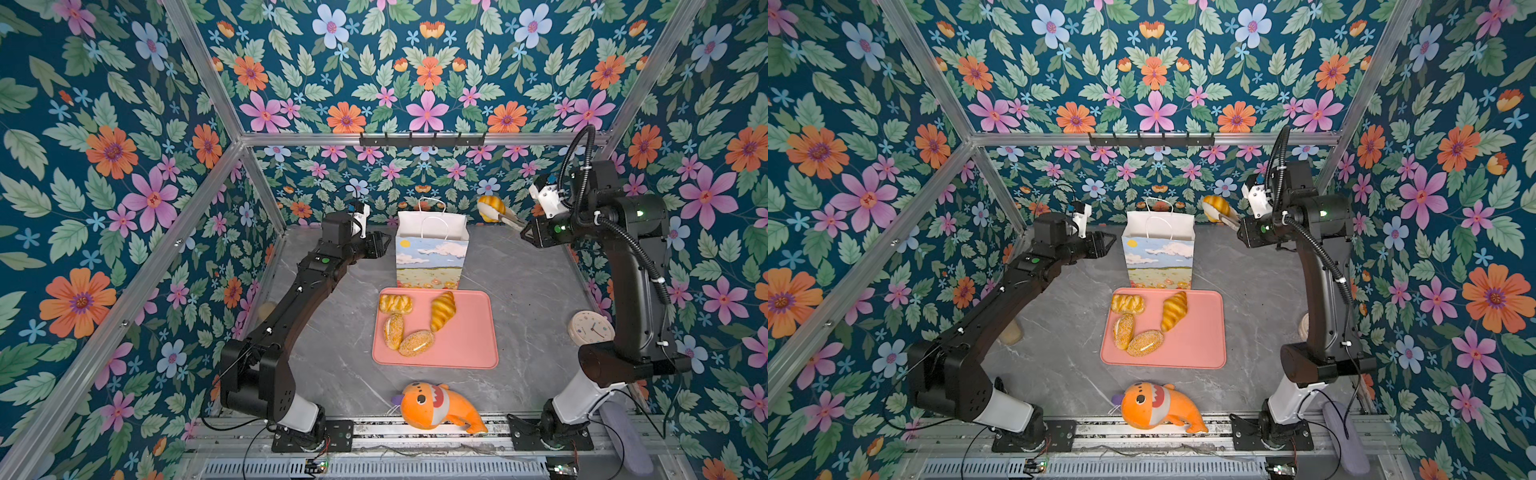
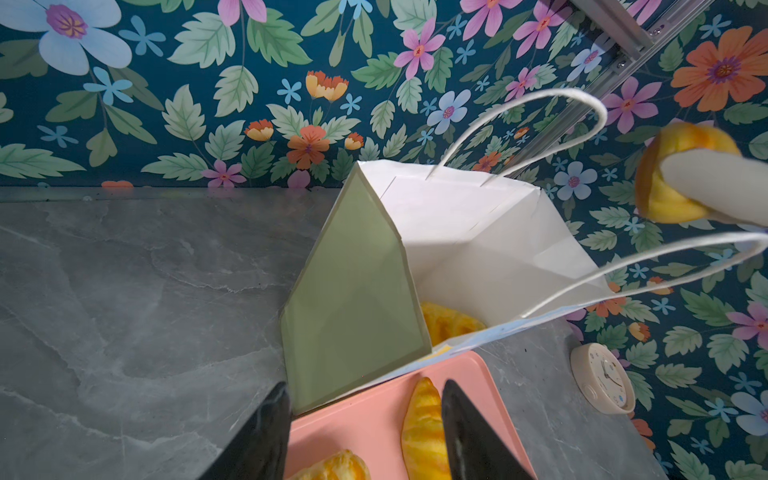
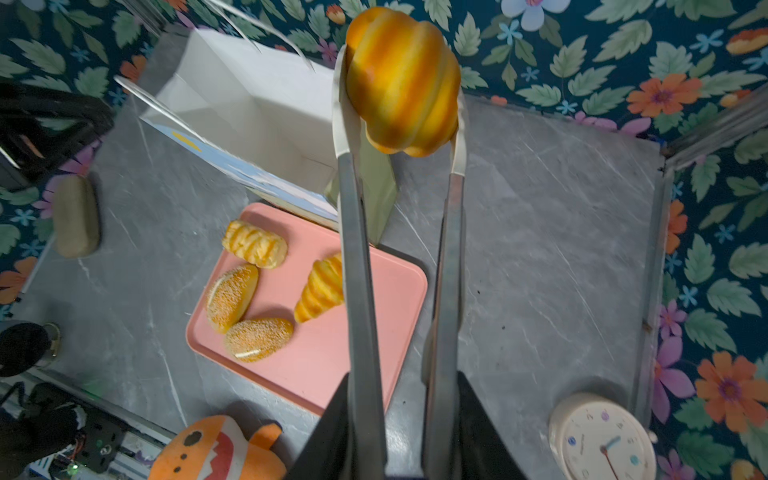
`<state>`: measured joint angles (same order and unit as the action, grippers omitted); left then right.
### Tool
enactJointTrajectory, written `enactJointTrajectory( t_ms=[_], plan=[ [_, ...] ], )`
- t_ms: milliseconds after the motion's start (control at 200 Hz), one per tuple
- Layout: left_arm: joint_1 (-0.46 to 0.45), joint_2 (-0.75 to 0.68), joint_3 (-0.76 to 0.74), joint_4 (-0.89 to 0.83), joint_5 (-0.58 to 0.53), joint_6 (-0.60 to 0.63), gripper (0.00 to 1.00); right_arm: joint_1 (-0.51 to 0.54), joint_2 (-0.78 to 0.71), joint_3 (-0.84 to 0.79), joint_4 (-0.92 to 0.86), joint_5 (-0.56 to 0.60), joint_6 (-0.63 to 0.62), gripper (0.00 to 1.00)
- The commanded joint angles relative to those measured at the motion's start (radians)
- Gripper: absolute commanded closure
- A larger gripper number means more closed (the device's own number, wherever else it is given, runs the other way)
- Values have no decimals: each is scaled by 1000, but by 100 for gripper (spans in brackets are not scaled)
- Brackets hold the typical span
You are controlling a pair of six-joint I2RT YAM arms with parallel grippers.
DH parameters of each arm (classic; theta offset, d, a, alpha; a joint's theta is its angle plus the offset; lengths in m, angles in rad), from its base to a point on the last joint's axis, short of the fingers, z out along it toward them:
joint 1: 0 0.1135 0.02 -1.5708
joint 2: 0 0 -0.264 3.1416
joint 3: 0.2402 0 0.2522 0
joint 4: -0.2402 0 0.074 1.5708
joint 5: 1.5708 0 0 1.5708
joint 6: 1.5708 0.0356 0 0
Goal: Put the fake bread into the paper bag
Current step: 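Lift the striped bun and carry it above the paper bag opening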
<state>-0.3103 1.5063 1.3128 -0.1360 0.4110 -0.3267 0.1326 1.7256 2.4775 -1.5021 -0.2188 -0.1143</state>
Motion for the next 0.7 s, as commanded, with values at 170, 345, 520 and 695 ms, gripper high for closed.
enactJointTrajectory(
  t_ms=[170,345,520,695],
  plan=[
    [-1,13,23,-13,-8,12,41,2,33,58,27,-259,48,70],
    [1,20,23,-10,-4,11,41,20,38,56,22,-281,75,72],
    [-1,25,17,-2,5,2,41,49,35,29,16,-232,78,71],
    [0,25,17,-2,5,-2,41,70,47,11,5,-184,75,71]
  ],
)
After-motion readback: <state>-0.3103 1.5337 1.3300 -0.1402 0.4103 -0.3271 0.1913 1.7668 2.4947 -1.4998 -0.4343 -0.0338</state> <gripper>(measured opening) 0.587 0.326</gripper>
